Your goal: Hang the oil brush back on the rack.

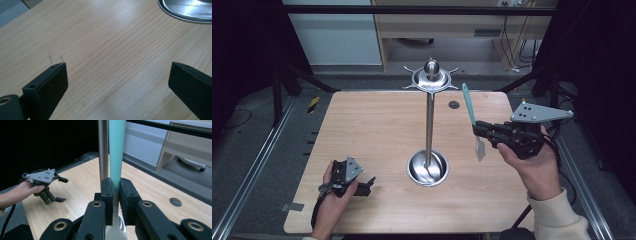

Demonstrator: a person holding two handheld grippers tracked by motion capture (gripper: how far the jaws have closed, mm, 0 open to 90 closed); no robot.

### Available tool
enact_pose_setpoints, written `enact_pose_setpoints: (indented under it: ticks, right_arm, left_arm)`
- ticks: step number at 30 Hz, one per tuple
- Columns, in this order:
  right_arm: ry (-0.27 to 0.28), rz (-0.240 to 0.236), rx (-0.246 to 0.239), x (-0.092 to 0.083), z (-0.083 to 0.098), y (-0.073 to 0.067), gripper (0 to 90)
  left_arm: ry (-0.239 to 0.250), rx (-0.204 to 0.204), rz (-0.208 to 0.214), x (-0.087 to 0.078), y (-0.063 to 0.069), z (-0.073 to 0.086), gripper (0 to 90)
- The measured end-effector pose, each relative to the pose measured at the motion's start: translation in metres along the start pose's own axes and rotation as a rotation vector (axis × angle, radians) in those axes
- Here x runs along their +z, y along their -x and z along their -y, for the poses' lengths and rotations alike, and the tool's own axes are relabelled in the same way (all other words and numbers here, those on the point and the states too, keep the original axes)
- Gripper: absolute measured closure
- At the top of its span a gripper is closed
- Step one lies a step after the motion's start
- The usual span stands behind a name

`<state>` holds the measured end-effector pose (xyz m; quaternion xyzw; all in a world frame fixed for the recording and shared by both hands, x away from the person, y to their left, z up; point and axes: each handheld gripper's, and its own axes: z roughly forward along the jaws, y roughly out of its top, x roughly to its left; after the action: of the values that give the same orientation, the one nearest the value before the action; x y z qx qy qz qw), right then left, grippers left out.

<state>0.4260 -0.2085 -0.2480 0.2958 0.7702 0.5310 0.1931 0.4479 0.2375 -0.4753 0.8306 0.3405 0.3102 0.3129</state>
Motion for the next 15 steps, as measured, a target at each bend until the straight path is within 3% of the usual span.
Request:
enact_pose_setpoints:
  ticks: [15]
  right_arm:
    - [-0.021,-0.007,0.002,0.0057,-0.0015,-0.0003,82.2]
  left_arm:
    - [0.001,-0.002,0.004,0.0007,0.001,-0.0002,2.2]
